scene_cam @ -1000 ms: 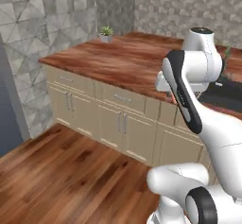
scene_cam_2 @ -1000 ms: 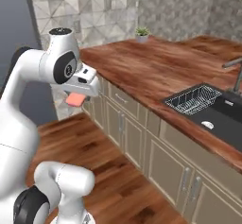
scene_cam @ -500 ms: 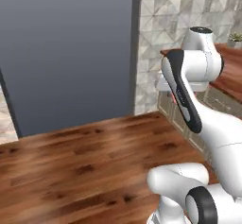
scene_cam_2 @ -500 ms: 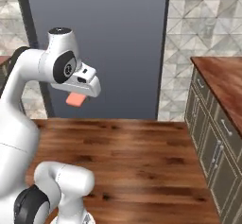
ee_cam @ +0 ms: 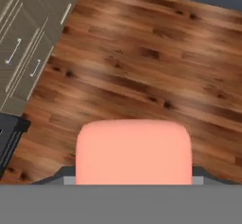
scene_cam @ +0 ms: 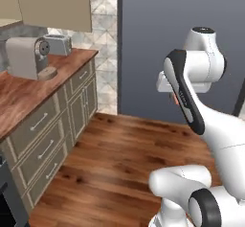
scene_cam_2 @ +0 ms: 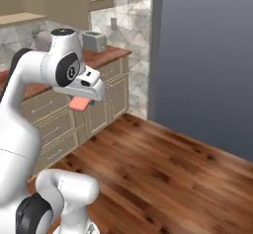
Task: Pick up the bar soap and sponge from the sink, and place them back in the cabinet, and close the cabinet door.
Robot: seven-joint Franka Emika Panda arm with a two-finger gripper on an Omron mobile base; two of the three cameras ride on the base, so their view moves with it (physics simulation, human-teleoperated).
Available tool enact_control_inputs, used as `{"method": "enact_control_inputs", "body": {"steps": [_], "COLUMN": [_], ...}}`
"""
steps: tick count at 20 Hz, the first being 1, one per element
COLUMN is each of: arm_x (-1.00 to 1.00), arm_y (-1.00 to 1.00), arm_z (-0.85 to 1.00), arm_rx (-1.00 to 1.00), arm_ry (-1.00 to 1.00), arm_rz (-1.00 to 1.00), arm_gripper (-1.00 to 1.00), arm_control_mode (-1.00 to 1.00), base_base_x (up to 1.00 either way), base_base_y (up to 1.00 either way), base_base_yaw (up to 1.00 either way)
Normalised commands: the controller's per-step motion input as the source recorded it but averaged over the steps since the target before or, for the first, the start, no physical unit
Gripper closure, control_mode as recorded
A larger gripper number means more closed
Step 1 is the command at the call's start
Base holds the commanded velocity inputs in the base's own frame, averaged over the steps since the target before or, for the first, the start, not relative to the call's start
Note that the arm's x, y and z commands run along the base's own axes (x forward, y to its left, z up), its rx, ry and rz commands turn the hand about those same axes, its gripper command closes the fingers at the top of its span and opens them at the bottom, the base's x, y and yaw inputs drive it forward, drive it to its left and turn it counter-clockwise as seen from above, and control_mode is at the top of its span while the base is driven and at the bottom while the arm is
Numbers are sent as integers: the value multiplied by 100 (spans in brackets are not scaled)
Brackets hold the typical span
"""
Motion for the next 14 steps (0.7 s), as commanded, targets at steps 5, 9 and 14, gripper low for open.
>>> {"method": "enact_control_inputs", "body": {"steps": [5,9,14], "arm_x": [0,0,0], "arm_y": [0,0,0], "arm_z": [0,0,0], "arm_rx": [0,0,0], "arm_ry": [0,0,0], "arm_rz": [0,0,0], "arm_gripper": [100,100,100], "arm_control_mode": [100,100,100], "base_base_x": [56,79,100], "base_base_y": [0,-2,-26], "base_base_yaw": [87,82,66]}}
